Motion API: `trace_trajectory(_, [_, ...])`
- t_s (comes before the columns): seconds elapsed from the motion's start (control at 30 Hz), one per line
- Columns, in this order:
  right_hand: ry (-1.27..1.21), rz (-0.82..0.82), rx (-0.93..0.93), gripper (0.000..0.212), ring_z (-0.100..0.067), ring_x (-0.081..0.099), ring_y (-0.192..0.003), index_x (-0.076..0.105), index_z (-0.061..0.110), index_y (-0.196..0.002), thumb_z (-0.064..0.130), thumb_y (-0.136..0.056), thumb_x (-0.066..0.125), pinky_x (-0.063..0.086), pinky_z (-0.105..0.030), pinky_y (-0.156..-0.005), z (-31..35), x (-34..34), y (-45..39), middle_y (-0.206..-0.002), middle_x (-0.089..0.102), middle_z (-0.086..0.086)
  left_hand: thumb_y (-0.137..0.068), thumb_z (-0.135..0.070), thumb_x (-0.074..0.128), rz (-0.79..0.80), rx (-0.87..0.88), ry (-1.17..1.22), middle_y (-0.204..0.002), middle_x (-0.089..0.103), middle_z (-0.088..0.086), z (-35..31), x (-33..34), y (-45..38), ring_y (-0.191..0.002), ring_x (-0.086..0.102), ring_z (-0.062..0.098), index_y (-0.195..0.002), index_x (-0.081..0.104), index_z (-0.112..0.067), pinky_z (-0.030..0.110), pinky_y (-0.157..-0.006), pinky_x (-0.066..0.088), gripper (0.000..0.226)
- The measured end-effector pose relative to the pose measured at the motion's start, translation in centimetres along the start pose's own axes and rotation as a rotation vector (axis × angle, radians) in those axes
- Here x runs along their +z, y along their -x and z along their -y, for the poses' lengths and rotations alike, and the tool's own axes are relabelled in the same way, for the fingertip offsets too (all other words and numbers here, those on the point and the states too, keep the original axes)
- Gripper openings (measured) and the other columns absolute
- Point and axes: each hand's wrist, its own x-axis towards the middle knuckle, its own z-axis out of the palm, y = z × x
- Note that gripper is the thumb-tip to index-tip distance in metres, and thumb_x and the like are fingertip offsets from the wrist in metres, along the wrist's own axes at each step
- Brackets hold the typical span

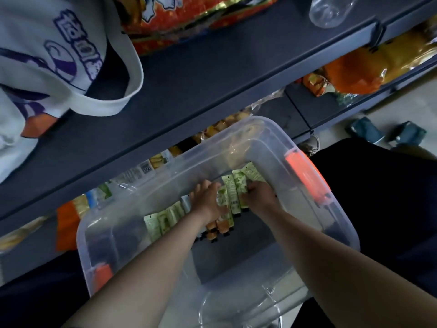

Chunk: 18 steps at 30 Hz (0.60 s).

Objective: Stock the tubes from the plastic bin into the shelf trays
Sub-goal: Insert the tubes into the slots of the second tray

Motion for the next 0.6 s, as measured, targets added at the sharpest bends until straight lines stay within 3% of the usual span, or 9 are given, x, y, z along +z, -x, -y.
trace_trajectory(0.1, [-0.03, 0.037, -0.001, 0.021, -0.03, 0.063, -0.101, 0.07, 0.003, -0.098, 0.018, -0.085, 0.06, 0.045, -0.029, -0.075, 0.2, 0.2, -0.1, -0.101, 0.069, -0.016, -0.073, -0.038, 0.074, -0.018, 0.027, 0.061, -0.135, 0.034, 0.0, 0.3, 0.0, 0.2, -0.128, 0.028, 0.022, -0.13, 0.042, -0.024, 0.035, -0.1, 0.025, 0.067])
trace_trajectory(0.2, [-0.097, 0.07, -0.004, 0.032, -0.031, 0.057, -0.112, 0.062, 0.005, -0.116, 0.011, -0.084, 0.061, 0.047, -0.035, -0.09, 0.3, 0.2, 0.4, -0.116, 0.064, -0.016, -0.071, -0.038, 0.077, -0.004, 0.076, 0.117, -0.134, 0.04, 0.001, 0.7, -0.1, 0.3, -0.126, 0.033, 0.023, -0.128, 0.044, -0.021, 0.035, -0.1, 0.03, 0.068])
trace_trajectory(0.27, [-0.13, 0.108, 0.022, 0.037, -0.032, 0.058, -0.11, 0.06, 0.003, -0.118, 0.008, -0.082, 0.065, 0.048, -0.041, -0.093, 0.1, 0.2, 0.6, -0.117, 0.063, -0.018, -0.07, -0.037, 0.079, 0.014, 0.093, 0.174, -0.131, 0.044, 0.004, 0.9, -0.2, 0.4, -0.124, 0.036, 0.024, -0.125, 0.045, -0.019, 0.034, -0.097, 0.033, 0.067])
trace_trajectory(0.37, [-0.227, 0.156, 0.08, 0.031, -0.036, 0.061, -0.102, 0.063, -0.01, -0.107, 0.003, -0.079, 0.068, 0.05, -0.049, -0.091, -0.3, 0.2, 0.6, -0.105, 0.065, -0.026, -0.072, -0.028, 0.079, 0.012, 0.067, 0.287, -0.127, 0.046, 0.006, 1.3, -0.4, 0.5, -0.119, 0.043, 0.023, -0.12, 0.048, -0.018, 0.025, -0.084, 0.036, 0.058])
trace_trajectory(0.43, [-0.353, 0.188, 0.112, 0.02, -0.034, 0.06, -0.097, 0.065, -0.012, -0.095, -0.006, -0.077, 0.067, 0.048, -0.049, -0.091, -0.7, 0.1, 0.4, -0.092, 0.063, -0.022, -0.075, -0.024, 0.078, 0.029, 0.02, 0.381, -0.133, 0.045, 0.004, 1.2, -0.5, 0.6, -0.12, 0.045, 0.021, -0.125, 0.049, -0.018, 0.023, -0.083, 0.037, 0.058])
trace_trajectory(0.5, [-0.416, 0.211, 0.144, 0.01, -0.03, 0.057, -0.091, 0.063, 0.0, -0.075, -0.01, -0.077, 0.066, 0.048, -0.046, -0.087, -0.7, -0.4, 0.5, -0.08, 0.06, -0.015, -0.076, -0.024, 0.077, 0.046, -0.028, 0.456, -0.138, 0.045, 0.003, 1.0, -0.7, 0.5, -0.121, 0.048, 0.02, -0.131, 0.048, -0.017, 0.023, -0.083, 0.04, 0.063])
trace_trajectory(0.6, [-0.477, 0.192, 0.138, 0.03, -0.027, 0.056, -0.092, 0.056, 0.016, -0.068, -0.012, -0.076, 0.065, 0.048, -0.043, -0.089, -0.5, -1.1, 0.9, -0.075, 0.057, -0.004, -0.076, -0.024, 0.077, 0.053, -0.102, 0.538, -0.14, 0.044, 0.006, 0.6, -1.2, 0.5, -0.123, 0.048, 0.022, -0.137, 0.045, -0.012, 0.025, -0.083, 0.043, 0.07])
